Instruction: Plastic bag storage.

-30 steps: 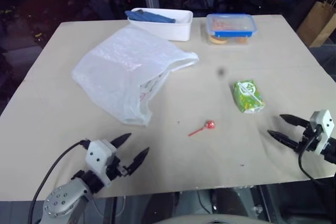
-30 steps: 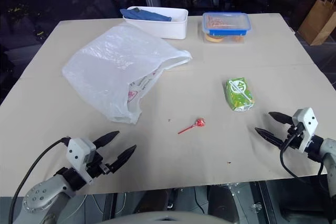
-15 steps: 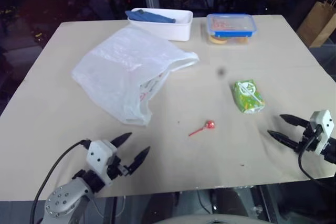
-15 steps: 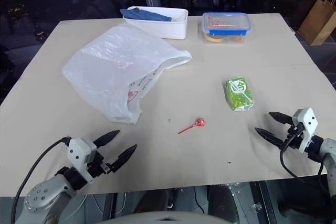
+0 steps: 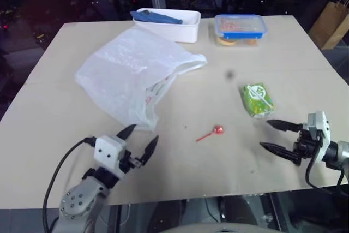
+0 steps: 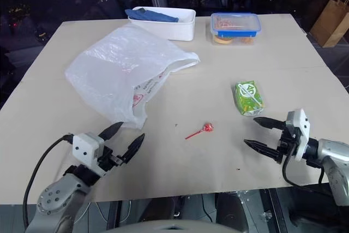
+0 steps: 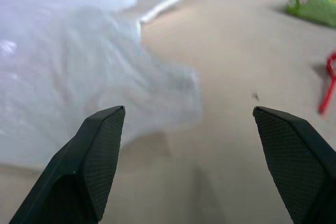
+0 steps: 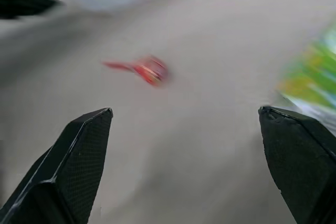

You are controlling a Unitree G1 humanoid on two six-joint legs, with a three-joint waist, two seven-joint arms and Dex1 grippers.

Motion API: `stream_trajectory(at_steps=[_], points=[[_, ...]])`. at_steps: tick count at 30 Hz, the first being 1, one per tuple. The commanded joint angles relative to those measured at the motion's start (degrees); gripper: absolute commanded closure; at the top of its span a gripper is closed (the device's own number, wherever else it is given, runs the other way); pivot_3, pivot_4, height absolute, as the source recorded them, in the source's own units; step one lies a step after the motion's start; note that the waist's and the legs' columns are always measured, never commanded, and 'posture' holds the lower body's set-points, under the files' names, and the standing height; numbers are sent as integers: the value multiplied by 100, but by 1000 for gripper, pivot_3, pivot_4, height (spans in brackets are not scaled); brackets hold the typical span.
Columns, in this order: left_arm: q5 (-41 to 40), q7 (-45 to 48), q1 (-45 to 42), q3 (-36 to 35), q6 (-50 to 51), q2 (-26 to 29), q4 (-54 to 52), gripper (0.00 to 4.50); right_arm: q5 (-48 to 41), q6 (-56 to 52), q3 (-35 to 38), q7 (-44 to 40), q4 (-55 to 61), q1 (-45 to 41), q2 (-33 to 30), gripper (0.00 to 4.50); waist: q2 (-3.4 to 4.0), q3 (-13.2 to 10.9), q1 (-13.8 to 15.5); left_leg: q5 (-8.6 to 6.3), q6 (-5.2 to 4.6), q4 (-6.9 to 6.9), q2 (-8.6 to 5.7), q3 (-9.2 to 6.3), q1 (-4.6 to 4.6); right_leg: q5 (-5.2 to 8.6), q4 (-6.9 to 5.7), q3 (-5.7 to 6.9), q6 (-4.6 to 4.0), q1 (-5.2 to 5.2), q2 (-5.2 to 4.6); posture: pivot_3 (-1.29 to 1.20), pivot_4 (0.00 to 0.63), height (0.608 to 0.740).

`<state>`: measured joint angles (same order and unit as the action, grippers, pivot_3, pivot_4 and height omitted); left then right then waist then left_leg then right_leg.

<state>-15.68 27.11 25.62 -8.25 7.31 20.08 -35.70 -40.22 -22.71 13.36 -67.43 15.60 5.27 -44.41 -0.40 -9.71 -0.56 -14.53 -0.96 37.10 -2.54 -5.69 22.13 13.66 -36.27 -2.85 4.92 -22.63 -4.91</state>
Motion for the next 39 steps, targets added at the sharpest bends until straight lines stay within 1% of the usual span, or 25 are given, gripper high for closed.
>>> stream_trajectory(at_steps=[1,4,8,13,18,19,22,23,25,28,29,31,34,36,38,39], points=[[270,-434,-99,177,-20,-202,-485,417,-898,-857,-97,65,1073,-135,-237,0,-4,-1,9,0,0,0,0,-1,0,0,1,1,0,1,0,0,150,740],[524,-760,-167,343,184,-382,-448,417,-1088,-1156,-388,293,1609,-473,-247,0,-4,-1,20,0,0,4,0,-12,4,0,0,15,0,2,2,0,150,740],[642,-1096,-357,417,383,-622,-231,417,-1244,-1317,-529,594,1850,-770,-98,0,-10,-3,39,0,0,9,-5,-18,13,0,2,26,1,2,2,0,150,740],[745,-1341,-937,504,506,-833,260,417,-1265,-1362,-617,691,1987,-869,-94,0,-10,-3,143,1,0,21,-13,-29,33,-1,6,51,1,-4,1,0,150,740],[818,-1371,-1283,603,557,-857,500,417,-1223,-1322,-583,656,1987,-857,-162,0,-11,-3,142,1,0,23,-24,-34,38,-1,7,56,1,-4,-1,0,150,740],[823,-1409,-1335,583,542,-870,511,639,-1184,-1295,-591,660,1973,-838,-154,0,-11,-3,141,1,0,23,-24,-35,39,-1,8,56,0,-4,-1,0,150,740],[778,-1470,-1411,501,578,-868,459,1539,-1107,-1237,-610,701,1957,-787,-118,0,-10,-3,141,1,1,23,-23,-41,39,-1,8,56,0,-6,-1,0,150,740],[722,-1457,-1418,457,618,-850,416,2020,-1055,-1210,-618,733,1947,-778,-100,0,-10,-3,140,1,1,23,-23,-42,39,-2,7,56,0,-5,-1,0,150,740],[674,-1411,-1421,427,633,-792,372,2822,-991,-1183,-629,770,1928,-782,-78,0,-10,-3,137,1,1,23,-23,-46,38,-2,7,55,0,-6,-1,0,150,740],[499,-1244,-1410,390,647,-709,311,4303,-886,-1172,-673,871,1887,-882,-34,0,-10,-3,138,1,1,23,-24,-45,38,-2,7,55,0,-6,-1,0,150,740],[349,-1161,-1410,352,702,-693,276,4415,-757,-1157,-717,965,1866,-913,-22,0,-10,-3,138,1,1,23,-24,-45,38,-2,7,55,0,-6,-1,0,150,740],[21,-972,-1409,251,775,-645,214,4415,-395,-1131,-863,1151,1810,-949,-48,0,-10,-3,137,1,1,23,-24,-48,38,-2,7,54,0,-6,-1,0,150,740],[-770,-534,-1399,-44,1012,-430,41,4415,269,-873,-1173,1314,1643,-922,-37,0,-10,-3,132,1,2,23,-24,-47,38,-2,6,55,0,-8,-1,0,150,740],[-1345,-272,-1390,-249,1129,-301,-67,4415,669,-641,-1429,1263,1553,-985,-68,0,-9,-2,132,1,2,23,-23,-49,39,-1,4,55,0,-11,-1,0,150,740],[-1933,54,-1366,-541,1248,-70,-170,4415,1251,-318,-1896,1371,1185,-1366,153,0,-9,-3,115,2,2,23,-22,-48,38,-1,4,54,0,-11,-1,0,150,740],[-2101,173,-1328,-646,1269,35,-195,4415,1478,-147,-2097,1428,944,-1584,333,0,-12,-2,88,2,3,23,-21,-48,37,-2,4,52,0,-11,-1,0,150,740]])
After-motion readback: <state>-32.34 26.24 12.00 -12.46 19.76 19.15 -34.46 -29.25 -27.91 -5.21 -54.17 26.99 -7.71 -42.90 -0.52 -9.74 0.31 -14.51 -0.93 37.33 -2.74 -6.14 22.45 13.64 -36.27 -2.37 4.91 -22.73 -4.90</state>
